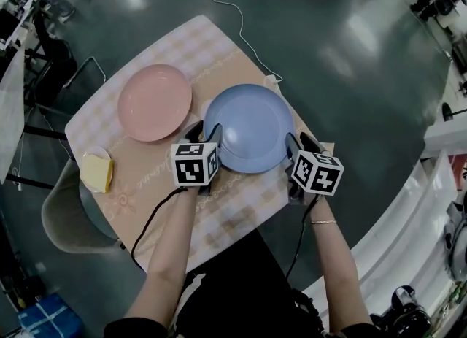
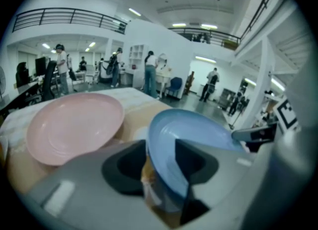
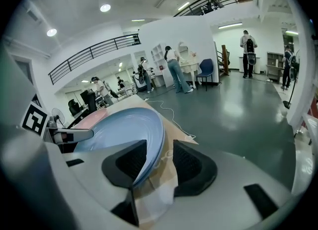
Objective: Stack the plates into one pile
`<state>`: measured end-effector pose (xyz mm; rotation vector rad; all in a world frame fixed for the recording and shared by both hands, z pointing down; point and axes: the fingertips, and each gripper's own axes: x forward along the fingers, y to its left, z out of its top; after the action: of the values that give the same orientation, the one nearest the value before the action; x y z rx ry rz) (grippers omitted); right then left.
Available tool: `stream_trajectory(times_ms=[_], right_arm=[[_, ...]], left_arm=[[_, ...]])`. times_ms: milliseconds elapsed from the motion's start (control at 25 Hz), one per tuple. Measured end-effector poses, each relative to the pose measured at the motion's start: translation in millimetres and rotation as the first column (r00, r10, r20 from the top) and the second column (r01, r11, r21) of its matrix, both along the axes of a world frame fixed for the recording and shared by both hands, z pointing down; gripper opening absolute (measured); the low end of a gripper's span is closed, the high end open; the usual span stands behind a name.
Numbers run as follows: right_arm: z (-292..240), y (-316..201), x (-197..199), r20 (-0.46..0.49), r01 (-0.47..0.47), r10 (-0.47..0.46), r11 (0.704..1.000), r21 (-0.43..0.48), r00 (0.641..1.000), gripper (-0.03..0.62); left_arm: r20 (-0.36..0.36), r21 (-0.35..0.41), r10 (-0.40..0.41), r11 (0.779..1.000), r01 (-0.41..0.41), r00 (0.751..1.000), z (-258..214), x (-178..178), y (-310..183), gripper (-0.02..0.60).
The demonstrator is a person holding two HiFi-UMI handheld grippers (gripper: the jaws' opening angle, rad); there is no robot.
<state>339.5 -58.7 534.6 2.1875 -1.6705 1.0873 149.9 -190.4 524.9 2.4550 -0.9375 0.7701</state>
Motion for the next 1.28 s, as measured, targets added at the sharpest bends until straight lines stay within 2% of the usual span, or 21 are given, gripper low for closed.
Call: stream_trajectory(times_ms=[240, 480, 720, 960, 1280], right_arm=[[9, -10, -3, 0.017, 0.034, -0.034, 0.999, -0.025, 0.999, 0.152], [18, -16, -10, 0.027, 0.065, -0.064, 0.997, -0.046, 0.998, 0.136], [20, -15, -7, 0.014, 0.05, -0.05, 0.997, -0.059, 0.999, 0.091], [12, -7, -9, 0.016, 0.031, -0.03, 0.997, -0.065, 0.999, 0.106], [-15, -17, -27, 0.035, 0.08, -0.079, 0.996, -0.044, 0.996, 0.103]], left_arm=[[-0.031, -0.068, -0.042, 0.997, 0.04, 0.999, 12, 1, -3, 0.174], [-0.037, -0.101, -0.074, 0.992, 0.07, 0.997, 19, 0, -5, 0.14], [-0.031, -0.102, -0.087, 0.991, 0.083, 0.996, 21, -2, -7, 0.103], [-0.038, -0.08, -0.073, 0.994, 0.069, 0.997, 6, -2, -2, 0.091], [-0.035, -0.064, -0.117, 0.991, 0.115, 0.993, -21, -25, -4, 0.091]])
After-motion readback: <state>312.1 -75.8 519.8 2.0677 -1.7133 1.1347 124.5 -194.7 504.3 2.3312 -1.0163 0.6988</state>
